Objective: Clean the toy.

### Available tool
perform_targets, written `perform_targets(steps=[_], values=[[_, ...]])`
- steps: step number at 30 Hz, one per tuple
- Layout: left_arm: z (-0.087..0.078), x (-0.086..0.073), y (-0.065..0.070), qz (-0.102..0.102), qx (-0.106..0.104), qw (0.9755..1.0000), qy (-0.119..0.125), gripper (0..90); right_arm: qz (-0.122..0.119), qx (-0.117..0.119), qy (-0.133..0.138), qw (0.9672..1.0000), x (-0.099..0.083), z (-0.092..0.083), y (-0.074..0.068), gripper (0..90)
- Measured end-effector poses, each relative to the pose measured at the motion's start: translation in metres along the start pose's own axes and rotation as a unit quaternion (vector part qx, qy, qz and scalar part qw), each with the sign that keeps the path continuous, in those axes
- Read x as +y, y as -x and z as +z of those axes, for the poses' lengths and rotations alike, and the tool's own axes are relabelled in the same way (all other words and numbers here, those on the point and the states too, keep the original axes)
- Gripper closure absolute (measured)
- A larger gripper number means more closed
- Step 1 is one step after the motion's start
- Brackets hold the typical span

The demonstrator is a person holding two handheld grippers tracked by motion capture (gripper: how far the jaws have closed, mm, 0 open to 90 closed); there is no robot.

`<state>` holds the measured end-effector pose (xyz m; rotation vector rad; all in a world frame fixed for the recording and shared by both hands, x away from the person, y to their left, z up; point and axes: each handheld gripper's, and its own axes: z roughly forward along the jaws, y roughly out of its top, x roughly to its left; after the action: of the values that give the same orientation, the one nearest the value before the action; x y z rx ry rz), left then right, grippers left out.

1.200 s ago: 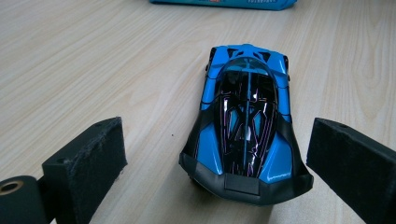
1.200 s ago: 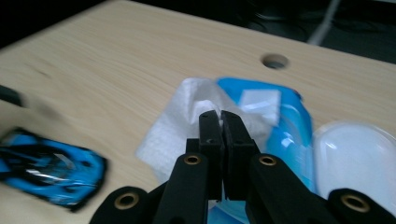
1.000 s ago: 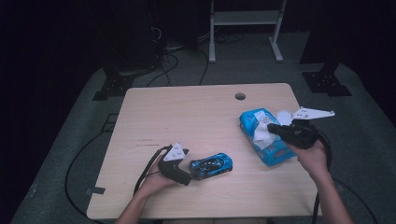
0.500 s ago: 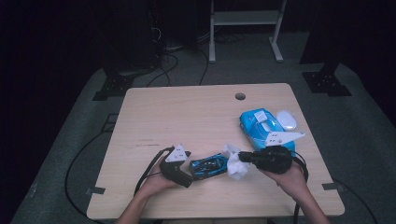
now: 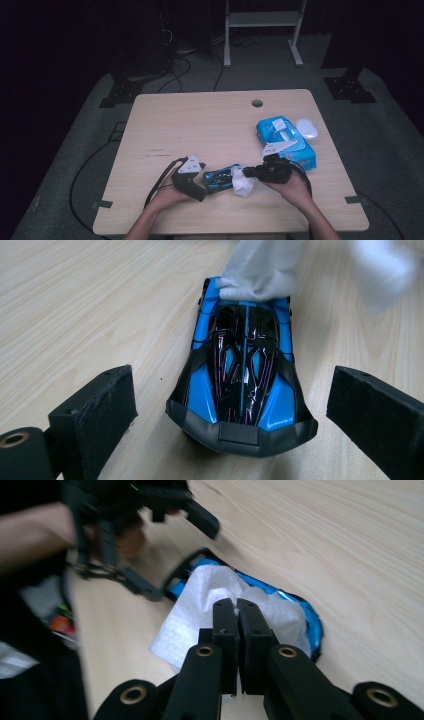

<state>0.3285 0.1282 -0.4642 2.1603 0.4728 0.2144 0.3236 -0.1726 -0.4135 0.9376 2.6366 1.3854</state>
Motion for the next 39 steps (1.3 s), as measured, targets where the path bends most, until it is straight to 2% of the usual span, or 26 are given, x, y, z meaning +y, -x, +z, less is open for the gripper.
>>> perform_targets(steps=[4,8,11,13,15,16,17,20,28,31,34,36,39], values=[[0.001,-0.001,-0.002,-0.004,-0.006,0.9999,-0.007,6.3,-0.009,-0.037,-0.015,0.9992,-0.001,0.017,0.006,86.4],[0.003,-0.002,-0.003,-0.021,-0.018,0.9996,-0.009,6.3,-0.008,-0.053,-0.023,0.9983,-0.003,0.029,0.012,85.9],[0.005,-0.002,-0.004,-0.015,-0.018,0.9995,-0.021,6.3,0.015,-0.047,-0.015,0.9987,-0.008,0.036,0.017,85.9],[0.006,-0.002,-0.005,-0.018,-0.018,0.9993,-0.028,6.3,0.02,-0.044,-0.009,0.9988,-0.012,0.04,0.018,83.9],[0.007,-0.003,-0.005,-0.012,-0.019,0.9991,-0.036,8.3,0.013,-0.048,-0.011,0.9987,-0.015,0.043,0.017,80.6],[0.007,-0.003,-0.005,-0.006,-0.021,0.9989,-0.041,13.3,0.009,-0.051,-0.01,0.9986,-0.015,0.043,0.015,78.6],[0.007,-0.003,-0.004,-0.001,-0.018,0.9987,-0.047,14.5,0.005,-0.054,-0.009,0.9985,-0.016,0.043,0.015,76.3],[0.007,-0.003,-0.004,0.0,-0.028,0.9986,-0.045,22.3,-0.008,-0.068,-0.007,0.9977,-0.018,0.044,0.012,68.2],[0.008,-0.004,-0.003,0.002,-0.028,0.9986,-0.045,23.7,-0.017,-0.081,0.001,0.9965,-0.017,0.05,0.008,58.4],[0.009,-0.004,-0.002,0.006,-0.023,0.9987,-0.045,23.3,-0.012,-0.08,0.01,0.9967,-0.016,0.053,0.008,59.7],[0.008,-0.004,-0.002,0.008,-0.024,0.9986,-0.047,23.5,0.002,-0.065,0.025,0.9976,-0.02,0.053,0.011,69.7],[0.008,-0.003,-0.002,0.01,-0.025,0.9984,-0.05,23.6,-0.003,-0.067,0.029,0.9973,-0.022,0.052,0.012,76.0],[0.009,-0.003,-0.001,0.012,-0.022,0.9984,-0.05,23.6,-0.01,-0.073,0.016,0.9971,-0.022,0.048,0.015,81.5]])
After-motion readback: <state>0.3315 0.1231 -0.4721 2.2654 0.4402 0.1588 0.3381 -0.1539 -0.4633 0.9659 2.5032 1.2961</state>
